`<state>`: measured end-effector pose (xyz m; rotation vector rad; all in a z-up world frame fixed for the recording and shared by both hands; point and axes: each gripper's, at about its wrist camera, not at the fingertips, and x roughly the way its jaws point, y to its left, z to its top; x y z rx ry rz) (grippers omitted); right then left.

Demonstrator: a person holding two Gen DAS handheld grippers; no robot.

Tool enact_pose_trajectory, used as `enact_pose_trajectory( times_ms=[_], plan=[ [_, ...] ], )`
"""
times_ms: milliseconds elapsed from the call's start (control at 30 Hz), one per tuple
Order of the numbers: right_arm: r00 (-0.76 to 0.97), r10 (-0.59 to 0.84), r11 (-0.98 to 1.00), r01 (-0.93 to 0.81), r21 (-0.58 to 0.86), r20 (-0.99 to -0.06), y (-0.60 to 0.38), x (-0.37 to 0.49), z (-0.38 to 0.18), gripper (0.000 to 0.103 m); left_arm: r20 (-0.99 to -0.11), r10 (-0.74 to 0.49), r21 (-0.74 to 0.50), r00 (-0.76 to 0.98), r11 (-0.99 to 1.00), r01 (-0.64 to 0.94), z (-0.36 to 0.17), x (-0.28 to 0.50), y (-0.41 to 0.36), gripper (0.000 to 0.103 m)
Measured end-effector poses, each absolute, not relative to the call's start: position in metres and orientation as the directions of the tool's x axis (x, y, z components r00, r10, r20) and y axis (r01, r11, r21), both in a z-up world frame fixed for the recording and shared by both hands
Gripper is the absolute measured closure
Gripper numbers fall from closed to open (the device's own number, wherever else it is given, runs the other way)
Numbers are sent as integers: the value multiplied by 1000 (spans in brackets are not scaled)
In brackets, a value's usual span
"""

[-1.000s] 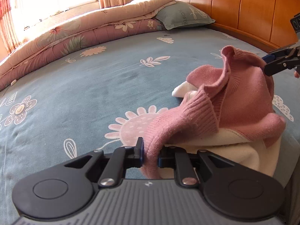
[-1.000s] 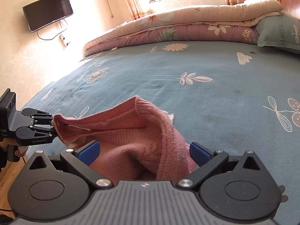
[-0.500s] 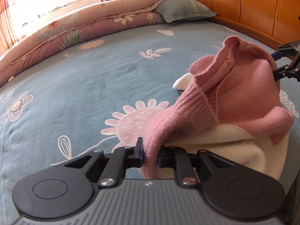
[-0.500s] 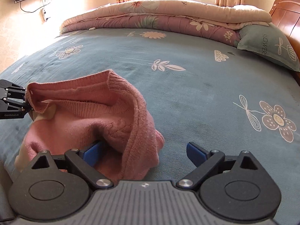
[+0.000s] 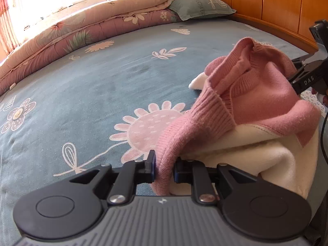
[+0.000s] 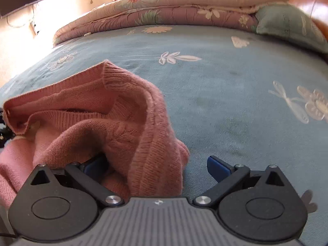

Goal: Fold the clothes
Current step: 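Lift the sweater with the left tool while the right tool approaches the pink fabric, then close the right tool on the sweater while the left tool holds its edge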

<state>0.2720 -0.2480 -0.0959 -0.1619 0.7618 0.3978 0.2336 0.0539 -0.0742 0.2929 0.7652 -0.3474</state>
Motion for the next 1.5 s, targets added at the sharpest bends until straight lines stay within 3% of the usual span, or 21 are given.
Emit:
enact_pose_trajectory(
  times_ms=[67, 200, 333, 433, 467, 567, 700, 833, 967, 1067, 1100, 1167, 1233, 1333, 1500],
  plan=[
    [770, 154, 843, -429, -323, -619, -212, 244, -88, 0, -713, -196, 138, 673, 902, 409, -75, 233, 53, 85],
    [832, 104, 751, -424, -505, -545, -187, 225, -95, 10, -709, -204, 116, 675, 910, 397, -77, 233, 56, 85],
    [697, 235, 893, -431, -133, -678, -230, 259, -85, 12, -707, -231, 62, 669, 921, 384, -80, 235, 64, 85],
    [636, 368, 886, -461, 48, -678, -249, 255, -72, 31, -708, -247, 41, 661, 921, 388, -80, 236, 70, 84],
    [616, 412, 877, -469, 107, -672, -255, 254, -67, 32, -710, -254, 27, 657, 923, 385, -81, 237, 72, 83],
    [615, 500, 837, -524, 158, -610, -261, 242, -53, 34, -714, -261, -11, 650, 932, 362, -83, 241, 80, 74],
    [537, 639, 746, -608, 272, -551, -265, 238, -40, 34, -718, -267, -36, 642, 937, 349, -86, 244, 83, 73],
    [540, 553, 769, -624, 139, -635, -255, 256, -52, 36, -723, -257, -19, 641, 935, 354, -87, 246, 80, 73],
    [454, 637, 745, -572, 344, -623, -275, 281, -73, 40, -730, -252, -10, 635, 934, 358, -88, 248, 78, 73],
    [411, 734, 665, -596, 450, -541, -291, 280, -68, 42, -732, -257, -20, 630, 933, 358, -88, 251, 78, 73],
    [412, 731, 667, -597, 444, -544, -292, 281, -67, 43, -733, -259, -23, 629, 933, 358, -89, 252, 77, 73],
    [429, 665, 717, -594, 364, -611, -286, 287, -74, 56, -734, -264, -30, 626, 933, 358, -89, 254, 77, 73],
    [432, 614, 749, -584, 314, -660, -279, 287, -85, 61, -735, -268, -37, 623, 933, 357, -89, 256, 77, 77],
    [469, 594, 767, -575, 284, -654, -276, 282, -79, 68, -720, -248, 7, 648, 931, 365, -82, 249, 71, 89],
    [598, 504, 812, -574, 105, -623, -272, 262, -44, 75, -659, -220, 98, 719, 923, 373, -58, 235, 59, 92]
  ],
)
